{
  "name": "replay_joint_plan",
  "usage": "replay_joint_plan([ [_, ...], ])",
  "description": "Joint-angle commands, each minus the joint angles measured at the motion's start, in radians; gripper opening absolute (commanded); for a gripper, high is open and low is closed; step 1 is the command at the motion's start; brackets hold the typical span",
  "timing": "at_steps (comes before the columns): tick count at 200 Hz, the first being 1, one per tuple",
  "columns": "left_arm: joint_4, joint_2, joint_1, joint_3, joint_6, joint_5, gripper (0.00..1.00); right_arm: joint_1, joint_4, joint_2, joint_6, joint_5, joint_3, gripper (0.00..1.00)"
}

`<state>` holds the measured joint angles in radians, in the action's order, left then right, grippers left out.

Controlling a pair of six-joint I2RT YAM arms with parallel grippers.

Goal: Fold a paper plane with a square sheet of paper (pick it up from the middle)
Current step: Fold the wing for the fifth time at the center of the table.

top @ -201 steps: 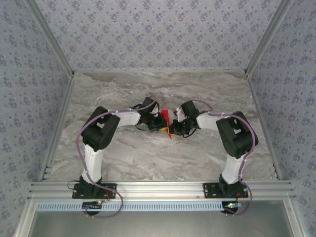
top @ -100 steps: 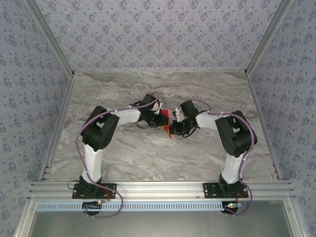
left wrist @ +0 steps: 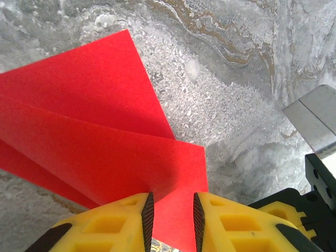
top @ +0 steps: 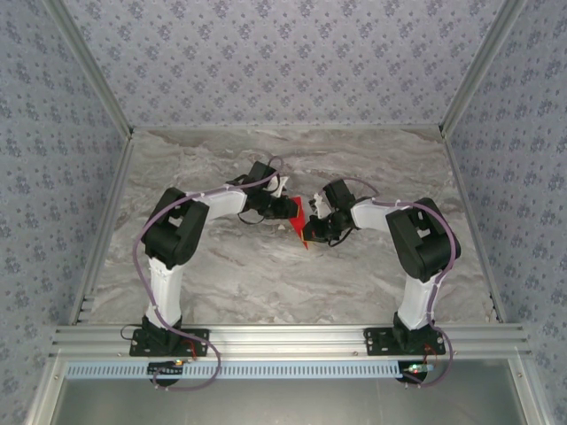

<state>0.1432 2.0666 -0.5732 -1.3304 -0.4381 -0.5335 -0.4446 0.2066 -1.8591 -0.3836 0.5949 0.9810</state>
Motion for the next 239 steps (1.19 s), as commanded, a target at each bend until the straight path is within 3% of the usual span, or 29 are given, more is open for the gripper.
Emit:
replay_joint_plan([
  [1,0.002,0.026,0.004,-0.026,0.029,0.013,0.29,0.006,0.138,-0.058,0.021,-0.111,-0.022,0.0],
  [99,0.032,0.068,0.019,-0.03,0.033,0.078,0.27,0.0,0.178,-0.057,0.026,-0.13,-0.026,0.0],
  [239,0.189,0.123,0.178,-0.188,0.005,0.164,0.26,0.001,0.235,-0.056,0.038,-0.153,-0.022,0.0],
])
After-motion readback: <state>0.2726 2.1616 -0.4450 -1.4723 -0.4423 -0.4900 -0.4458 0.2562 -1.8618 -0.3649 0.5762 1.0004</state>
